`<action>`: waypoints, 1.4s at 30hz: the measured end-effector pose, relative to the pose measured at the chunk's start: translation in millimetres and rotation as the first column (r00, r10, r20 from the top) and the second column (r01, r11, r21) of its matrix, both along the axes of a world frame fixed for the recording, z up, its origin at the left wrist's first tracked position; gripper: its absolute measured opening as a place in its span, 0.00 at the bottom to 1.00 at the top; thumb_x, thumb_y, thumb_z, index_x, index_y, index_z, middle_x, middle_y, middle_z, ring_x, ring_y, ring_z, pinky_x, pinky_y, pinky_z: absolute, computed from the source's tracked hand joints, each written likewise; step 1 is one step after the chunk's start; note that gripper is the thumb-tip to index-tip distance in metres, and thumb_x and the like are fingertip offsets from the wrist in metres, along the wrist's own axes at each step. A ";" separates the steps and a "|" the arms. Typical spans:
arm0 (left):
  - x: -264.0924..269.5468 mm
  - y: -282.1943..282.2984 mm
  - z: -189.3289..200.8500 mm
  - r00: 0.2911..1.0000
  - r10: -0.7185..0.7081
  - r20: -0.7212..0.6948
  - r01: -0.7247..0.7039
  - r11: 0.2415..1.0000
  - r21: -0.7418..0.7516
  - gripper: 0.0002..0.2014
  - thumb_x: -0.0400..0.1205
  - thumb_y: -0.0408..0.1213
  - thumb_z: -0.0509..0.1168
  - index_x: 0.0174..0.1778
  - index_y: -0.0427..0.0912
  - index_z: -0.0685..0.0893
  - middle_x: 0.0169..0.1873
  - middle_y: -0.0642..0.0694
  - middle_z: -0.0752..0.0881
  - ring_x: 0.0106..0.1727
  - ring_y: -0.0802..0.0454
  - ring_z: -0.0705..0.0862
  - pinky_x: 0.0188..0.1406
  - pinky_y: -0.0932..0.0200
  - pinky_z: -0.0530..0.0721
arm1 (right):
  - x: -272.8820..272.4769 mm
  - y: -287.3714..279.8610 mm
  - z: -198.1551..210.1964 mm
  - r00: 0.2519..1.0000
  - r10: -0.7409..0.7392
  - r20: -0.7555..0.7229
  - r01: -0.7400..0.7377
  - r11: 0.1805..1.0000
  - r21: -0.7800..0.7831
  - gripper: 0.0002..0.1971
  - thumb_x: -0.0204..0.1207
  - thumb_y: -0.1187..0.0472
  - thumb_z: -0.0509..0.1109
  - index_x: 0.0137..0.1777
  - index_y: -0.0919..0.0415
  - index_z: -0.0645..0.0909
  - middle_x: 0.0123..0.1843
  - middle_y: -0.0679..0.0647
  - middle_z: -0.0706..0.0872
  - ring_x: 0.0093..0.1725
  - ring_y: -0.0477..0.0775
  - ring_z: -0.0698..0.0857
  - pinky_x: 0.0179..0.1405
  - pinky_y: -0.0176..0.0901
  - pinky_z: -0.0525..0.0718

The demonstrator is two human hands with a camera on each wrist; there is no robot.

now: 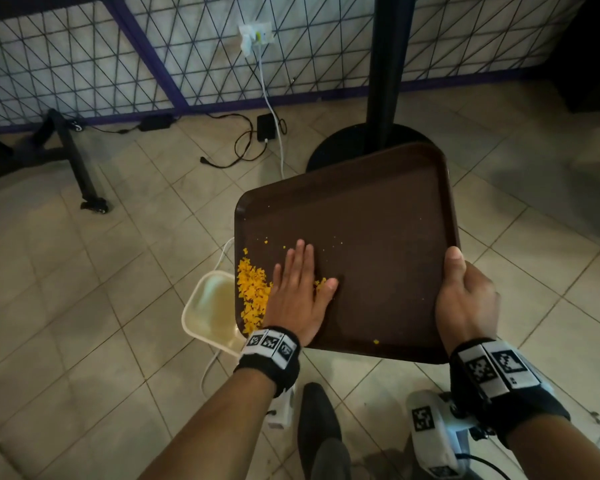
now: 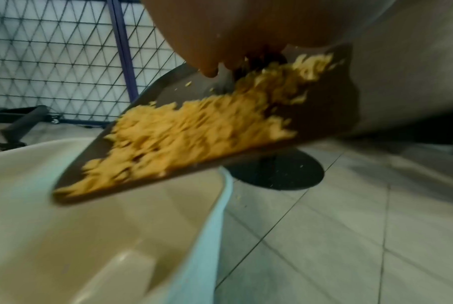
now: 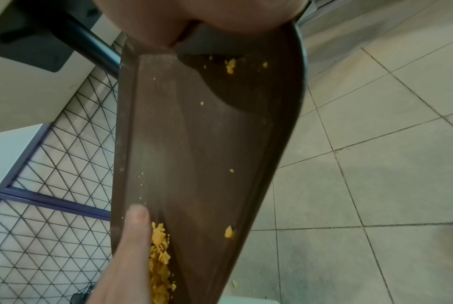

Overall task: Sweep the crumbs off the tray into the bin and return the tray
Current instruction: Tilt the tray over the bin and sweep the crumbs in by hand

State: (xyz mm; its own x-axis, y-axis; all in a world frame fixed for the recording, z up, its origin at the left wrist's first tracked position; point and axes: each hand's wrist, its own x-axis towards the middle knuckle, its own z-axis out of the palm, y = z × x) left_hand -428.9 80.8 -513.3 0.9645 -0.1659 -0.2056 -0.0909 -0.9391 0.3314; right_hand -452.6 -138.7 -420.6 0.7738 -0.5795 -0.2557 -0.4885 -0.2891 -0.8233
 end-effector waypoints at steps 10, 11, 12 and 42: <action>-28.6 -14.9 10.8 0.994 -0.105 0.014 0.105 0.994 -0.005 0.38 0.84 0.68 0.31 0.86 0.50 0.35 0.85 0.52 0.33 0.84 0.55 0.32 0.82 0.51 0.33 | -1.0 5.3 -2.2 0.998 0.040 -0.044 -0.041 0.999 -0.014 0.27 0.84 0.42 0.48 0.52 0.63 0.82 0.42 0.57 0.81 0.43 0.60 0.79 0.44 0.48 0.73; -33.8 -24.2 10.0 0.988 -0.151 0.029 0.150 0.988 0.018 0.38 0.84 0.67 0.32 0.86 0.50 0.36 0.85 0.52 0.33 0.84 0.55 0.32 0.82 0.50 0.33 | -0.5 6.4 -1.9 0.998 0.039 -0.044 -0.040 0.999 -0.010 0.28 0.84 0.41 0.48 0.52 0.62 0.82 0.42 0.57 0.81 0.43 0.60 0.79 0.44 0.49 0.74; -39.1 -28.2 6.8 0.985 -0.171 0.022 0.170 0.984 0.048 0.38 0.85 0.67 0.32 0.85 0.49 0.35 0.85 0.51 0.33 0.84 0.54 0.31 0.82 0.50 0.33 | -0.2 7.0 -1.8 0.998 0.038 -0.044 -0.038 0.999 -0.009 0.27 0.84 0.41 0.48 0.51 0.62 0.81 0.42 0.57 0.82 0.43 0.60 0.79 0.44 0.49 0.74; -30.2 100.6 -37.8 0.967 0.156 -0.203 -0.149 0.987 0.052 0.39 0.83 0.68 0.31 0.87 0.48 0.44 0.87 0.48 0.47 0.86 0.53 0.44 0.84 0.48 0.45 | -1.0 2.3 -5.9 0.993 0.079 0.090 -0.064 0.985 -0.161 0.27 0.85 0.44 0.50 0.40 0.65 0.79 0.36 0.62 0.83 0.39 0.66 0.80 0.40 0.55 0.78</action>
State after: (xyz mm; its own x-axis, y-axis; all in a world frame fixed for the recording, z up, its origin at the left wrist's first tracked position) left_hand -459.1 181.5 -551.2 0.9140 -0.0088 -0.4056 0.1212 -0.9482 0.2936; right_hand -453.7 -136.4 -426.5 0.8314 -0.5486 -0.0884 -0.3829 -0.4502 -0.8067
